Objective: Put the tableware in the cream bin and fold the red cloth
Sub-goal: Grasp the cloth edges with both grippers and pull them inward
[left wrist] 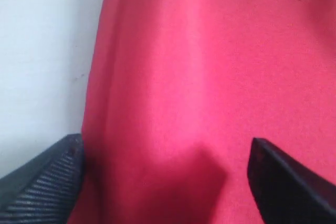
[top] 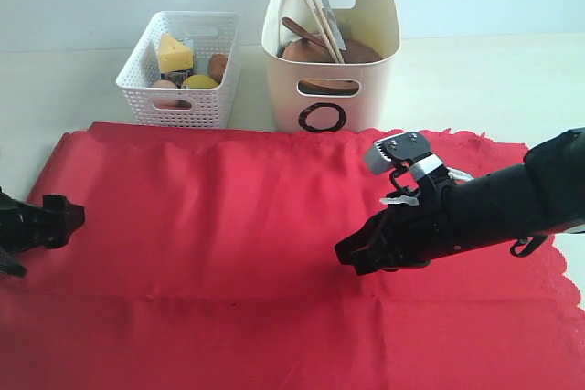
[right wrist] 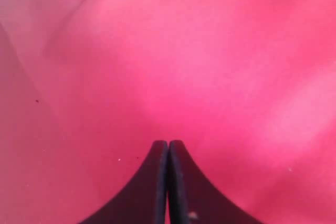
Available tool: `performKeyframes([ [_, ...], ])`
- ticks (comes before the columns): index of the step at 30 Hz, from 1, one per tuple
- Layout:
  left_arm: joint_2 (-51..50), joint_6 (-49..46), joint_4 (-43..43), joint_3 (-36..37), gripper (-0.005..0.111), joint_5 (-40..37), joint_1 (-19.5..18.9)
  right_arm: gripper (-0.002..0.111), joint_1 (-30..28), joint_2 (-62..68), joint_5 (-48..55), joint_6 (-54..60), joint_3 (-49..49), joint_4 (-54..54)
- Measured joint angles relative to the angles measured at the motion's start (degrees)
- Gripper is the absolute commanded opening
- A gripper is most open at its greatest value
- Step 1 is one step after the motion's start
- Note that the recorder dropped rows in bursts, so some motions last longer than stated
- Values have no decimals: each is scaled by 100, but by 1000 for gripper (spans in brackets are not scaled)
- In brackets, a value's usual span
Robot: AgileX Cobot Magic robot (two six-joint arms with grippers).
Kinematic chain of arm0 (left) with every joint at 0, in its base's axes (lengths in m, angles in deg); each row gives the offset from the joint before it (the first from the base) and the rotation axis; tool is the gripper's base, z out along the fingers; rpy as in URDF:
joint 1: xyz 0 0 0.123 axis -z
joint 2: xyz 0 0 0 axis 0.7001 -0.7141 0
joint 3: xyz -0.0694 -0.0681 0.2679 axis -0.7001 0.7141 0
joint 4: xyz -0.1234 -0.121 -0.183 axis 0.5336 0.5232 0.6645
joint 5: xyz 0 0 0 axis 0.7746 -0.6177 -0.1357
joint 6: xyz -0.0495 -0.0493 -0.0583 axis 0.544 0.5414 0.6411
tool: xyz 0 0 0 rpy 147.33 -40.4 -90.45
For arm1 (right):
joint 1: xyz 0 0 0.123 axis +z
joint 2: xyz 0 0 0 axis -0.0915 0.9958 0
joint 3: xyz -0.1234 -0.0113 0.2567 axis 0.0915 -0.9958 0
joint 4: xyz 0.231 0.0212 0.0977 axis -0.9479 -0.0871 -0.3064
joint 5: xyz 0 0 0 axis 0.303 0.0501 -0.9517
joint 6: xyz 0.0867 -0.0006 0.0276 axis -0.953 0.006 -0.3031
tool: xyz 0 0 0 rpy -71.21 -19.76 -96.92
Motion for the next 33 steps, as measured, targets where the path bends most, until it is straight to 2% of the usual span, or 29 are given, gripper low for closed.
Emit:
performKeyframes([
  [8,-34,269,-231,0,1,-1,0,0,0,0,0,0,0,0],
  [15,-32,506,-281,-54,0,-98,-40,0,0,0,0,0,0,0],
  [23,510,632,-340,-345,0,-1531,-401,0,0,-351,-51,-176,0,0],
  [33,1375,782,-340,-563,0,-2436,-493,0,-10,-178,-1201,-162,14,0],
])
